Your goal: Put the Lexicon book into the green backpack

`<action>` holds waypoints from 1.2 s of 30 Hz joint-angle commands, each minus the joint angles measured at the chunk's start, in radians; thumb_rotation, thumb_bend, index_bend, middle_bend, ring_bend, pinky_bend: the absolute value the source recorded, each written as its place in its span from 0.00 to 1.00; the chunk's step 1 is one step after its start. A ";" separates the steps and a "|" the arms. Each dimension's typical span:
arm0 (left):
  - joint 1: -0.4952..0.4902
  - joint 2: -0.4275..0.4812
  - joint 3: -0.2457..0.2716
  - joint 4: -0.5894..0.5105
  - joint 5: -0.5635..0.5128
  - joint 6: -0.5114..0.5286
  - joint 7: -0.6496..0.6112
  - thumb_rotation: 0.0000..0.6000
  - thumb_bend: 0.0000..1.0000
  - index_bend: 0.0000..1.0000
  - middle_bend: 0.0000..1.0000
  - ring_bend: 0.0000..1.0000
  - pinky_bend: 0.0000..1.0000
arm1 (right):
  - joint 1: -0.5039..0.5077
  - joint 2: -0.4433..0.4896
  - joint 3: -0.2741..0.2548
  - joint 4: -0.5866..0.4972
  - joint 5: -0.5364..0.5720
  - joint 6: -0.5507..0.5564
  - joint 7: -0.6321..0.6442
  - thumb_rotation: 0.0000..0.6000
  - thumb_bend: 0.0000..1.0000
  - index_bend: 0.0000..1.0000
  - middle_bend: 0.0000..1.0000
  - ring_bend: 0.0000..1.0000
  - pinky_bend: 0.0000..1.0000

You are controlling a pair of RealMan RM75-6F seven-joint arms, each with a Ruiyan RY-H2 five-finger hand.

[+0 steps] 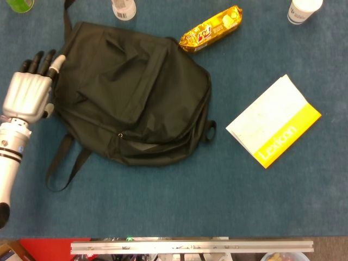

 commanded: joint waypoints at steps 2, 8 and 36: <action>0.030 0.039 0.010 -0.053 0.010 0.046 -0.023 1.00 0.19 0.00 0.00 0.00 0.16 | 0.006 0.004 -0.006 -0.003 -0.007 -0.012 -0.006 1.00 0.29 0.25 0.39 0.27 0.45; 0.089 0.064 0.030 -0.124 0.088 0.165 -0.105 1.00 0.19 0.00 0.02 0.00 0.17 | 0.030 0.015 -0.023 -0.018 -0.032 -0.058 -0.038 1.00 0.29 0.25 0.39 0.27 0.45; 0.241 0.094 0.153 -0.166 0.296 0.352 -0.211 1.00 0.19 0.02 0.03 0.00 0.17 | 0.175 -0.266 -0.140 0.237 -0.194 -0.270 -0.253 1.00 0.06 0.17 0.26 0.19 0.35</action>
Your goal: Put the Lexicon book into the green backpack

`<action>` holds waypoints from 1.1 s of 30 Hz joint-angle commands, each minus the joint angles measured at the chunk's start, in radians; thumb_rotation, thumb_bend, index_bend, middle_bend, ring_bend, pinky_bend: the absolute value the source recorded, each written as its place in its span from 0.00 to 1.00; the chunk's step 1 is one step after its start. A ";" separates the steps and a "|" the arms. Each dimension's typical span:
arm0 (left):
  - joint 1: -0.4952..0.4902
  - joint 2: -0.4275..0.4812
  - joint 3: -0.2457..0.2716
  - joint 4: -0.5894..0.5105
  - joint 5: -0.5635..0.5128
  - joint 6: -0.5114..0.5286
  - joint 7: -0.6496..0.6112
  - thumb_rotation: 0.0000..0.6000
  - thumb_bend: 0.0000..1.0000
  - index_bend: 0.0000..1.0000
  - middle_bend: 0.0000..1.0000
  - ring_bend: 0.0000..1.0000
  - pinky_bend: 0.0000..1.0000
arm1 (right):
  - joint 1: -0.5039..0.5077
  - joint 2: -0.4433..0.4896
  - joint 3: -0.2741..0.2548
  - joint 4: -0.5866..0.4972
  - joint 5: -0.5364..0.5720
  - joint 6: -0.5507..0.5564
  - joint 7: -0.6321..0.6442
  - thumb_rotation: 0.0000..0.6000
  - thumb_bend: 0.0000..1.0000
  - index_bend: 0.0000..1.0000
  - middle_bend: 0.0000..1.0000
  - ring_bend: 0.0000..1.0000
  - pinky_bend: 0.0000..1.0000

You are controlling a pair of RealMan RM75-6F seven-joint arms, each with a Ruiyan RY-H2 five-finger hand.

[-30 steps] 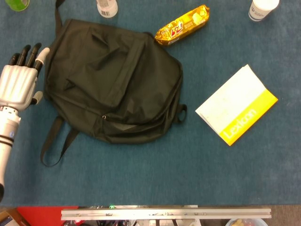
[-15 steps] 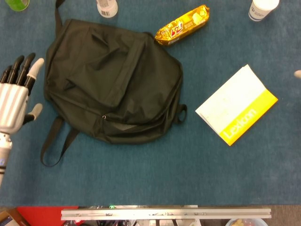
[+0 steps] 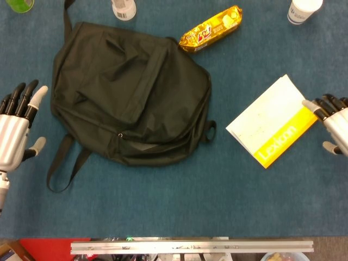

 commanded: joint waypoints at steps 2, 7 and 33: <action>0.007 -0.003 0.005 0.005 0.004 -0.002 -0.009 1.00 0.19 0.02 0.03 0.00 0.17 | 0.021 -0.055 -0.013 0.075 -0.018 -0.020 0.002 1.00 0.06 0.17 0.26 0.19 0.35; 0.017 -0.003 0.011 0.007 0.010 -0.001 -0.021 1.00 0.19 0.02 0.03 0.00 0.17 | 0.042 -0.117 -0.012 0.143 -0.015 -0.044 -0.004 1.00 0.06 0.17 0.26 0.19 0.35; 0.029 0.014 0.007 0.018 0.023 -0.021 -0.086 1.00 0.19 0.02 0.03 0.00 0.17 | 0.117 -0.255 0.004 0.294 0.053 -0.128 -0.013 1.00 0.11 0.17 0.26 0.19 0.35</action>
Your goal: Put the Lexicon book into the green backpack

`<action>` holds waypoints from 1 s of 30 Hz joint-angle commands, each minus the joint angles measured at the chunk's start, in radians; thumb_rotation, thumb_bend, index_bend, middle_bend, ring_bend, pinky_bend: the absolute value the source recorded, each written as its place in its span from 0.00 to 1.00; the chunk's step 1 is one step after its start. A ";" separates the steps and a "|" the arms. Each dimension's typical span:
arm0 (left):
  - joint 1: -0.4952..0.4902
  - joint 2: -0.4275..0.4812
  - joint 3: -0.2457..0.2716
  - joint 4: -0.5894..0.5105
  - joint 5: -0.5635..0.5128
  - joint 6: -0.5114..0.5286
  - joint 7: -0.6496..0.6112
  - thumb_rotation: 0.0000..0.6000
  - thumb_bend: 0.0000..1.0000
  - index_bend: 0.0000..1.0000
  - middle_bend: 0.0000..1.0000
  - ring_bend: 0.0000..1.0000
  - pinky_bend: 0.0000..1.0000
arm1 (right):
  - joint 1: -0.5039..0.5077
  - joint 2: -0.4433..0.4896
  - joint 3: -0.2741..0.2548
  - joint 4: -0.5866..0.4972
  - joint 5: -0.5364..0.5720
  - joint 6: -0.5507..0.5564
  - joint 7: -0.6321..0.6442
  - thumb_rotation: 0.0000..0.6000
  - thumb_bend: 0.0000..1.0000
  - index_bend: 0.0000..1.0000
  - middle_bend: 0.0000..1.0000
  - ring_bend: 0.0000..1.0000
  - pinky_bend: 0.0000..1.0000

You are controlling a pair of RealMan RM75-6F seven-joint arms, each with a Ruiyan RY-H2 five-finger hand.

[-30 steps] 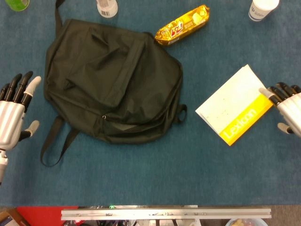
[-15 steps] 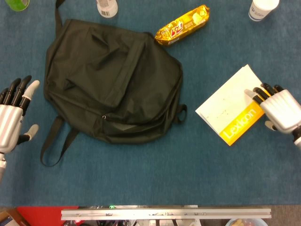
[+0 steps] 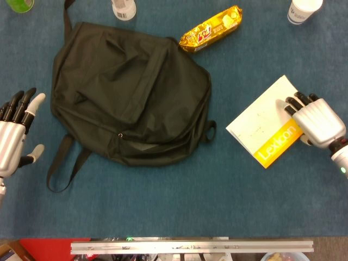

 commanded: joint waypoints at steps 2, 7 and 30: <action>0.000 0.000 -0.001 0.001 0.003 -0.001 -0.004 1.00 0.19 0.02 0.03 0.00 0.17 | 0.006 -0.004 0.004 0.003 0.010 -0.005 0.001 1.00 0.14 0.17 0.26 0.19 0.35; 0.000 0.002 -0.003 0.001 0.005 -0.004 -0.010 1.00 0.19 0.02 0.03 0.00 0.17 | 0.016 -0.008 0.009 0.004 0.024 -0.014 0.001 1.00 0.23 0.17 0.28 0.18 0.35; 0.001 0.031 -0.005 -0.010 0.019 -0.009 -0.091 1.00 0.19 0.02 0.03 0.00 0.17 | 0.100 -0.147 0.033 0.158 -0.028 0.044 0.080 1.00 0.50 0.40 0.40 0.27 0.40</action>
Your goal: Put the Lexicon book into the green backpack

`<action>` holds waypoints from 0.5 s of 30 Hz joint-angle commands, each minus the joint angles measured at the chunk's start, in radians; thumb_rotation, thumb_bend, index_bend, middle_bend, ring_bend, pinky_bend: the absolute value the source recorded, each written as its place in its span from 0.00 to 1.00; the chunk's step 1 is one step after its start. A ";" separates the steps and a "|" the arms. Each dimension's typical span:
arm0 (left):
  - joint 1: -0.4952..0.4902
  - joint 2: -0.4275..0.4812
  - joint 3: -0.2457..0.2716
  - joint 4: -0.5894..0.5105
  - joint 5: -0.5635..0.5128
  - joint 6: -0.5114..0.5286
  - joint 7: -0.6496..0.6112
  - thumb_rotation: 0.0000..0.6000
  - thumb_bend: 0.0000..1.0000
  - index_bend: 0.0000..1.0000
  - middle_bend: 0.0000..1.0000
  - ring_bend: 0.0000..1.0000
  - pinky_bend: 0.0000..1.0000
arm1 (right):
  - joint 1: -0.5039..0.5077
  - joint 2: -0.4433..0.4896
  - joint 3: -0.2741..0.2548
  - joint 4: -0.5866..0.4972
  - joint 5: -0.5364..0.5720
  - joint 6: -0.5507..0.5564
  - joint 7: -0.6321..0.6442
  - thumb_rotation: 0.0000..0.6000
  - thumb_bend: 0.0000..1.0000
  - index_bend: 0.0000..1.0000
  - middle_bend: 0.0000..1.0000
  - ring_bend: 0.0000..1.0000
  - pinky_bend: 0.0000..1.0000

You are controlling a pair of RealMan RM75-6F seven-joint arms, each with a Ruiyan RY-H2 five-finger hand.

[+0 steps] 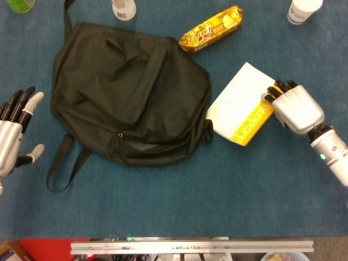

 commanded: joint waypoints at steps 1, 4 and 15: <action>0.001 0.004 0.003 -0.002 0.009 0.004 -0.012 1.00 0.19 0.02 0.03 0.00 0.17 | 0.015 -0.029 0.004 0.035 -0.008 0.007 0.006 1.00 0.49 0.42 0.40 0.28 0.41; 0.002 0.009 0.004 -0.002 0.017 0.009 -0.024 1.00 0.19 0.02 0.03 0.00 0.17 | 0.025 -0.055 0.005 0.070 -0.010 0.011 0.013 1.00 0.48 0.52 0.44 0.32 0.46; 0.006 0.023 0.004 -0.008 0.034 0.023 -0.032 1.00 0.19 0.02 0.03 0.00 0.17 | 0.025 -0.119 0.033 0.159 -0.011 0.118 0.052 1.00 0.48 0.78 0.59 0.49 0.63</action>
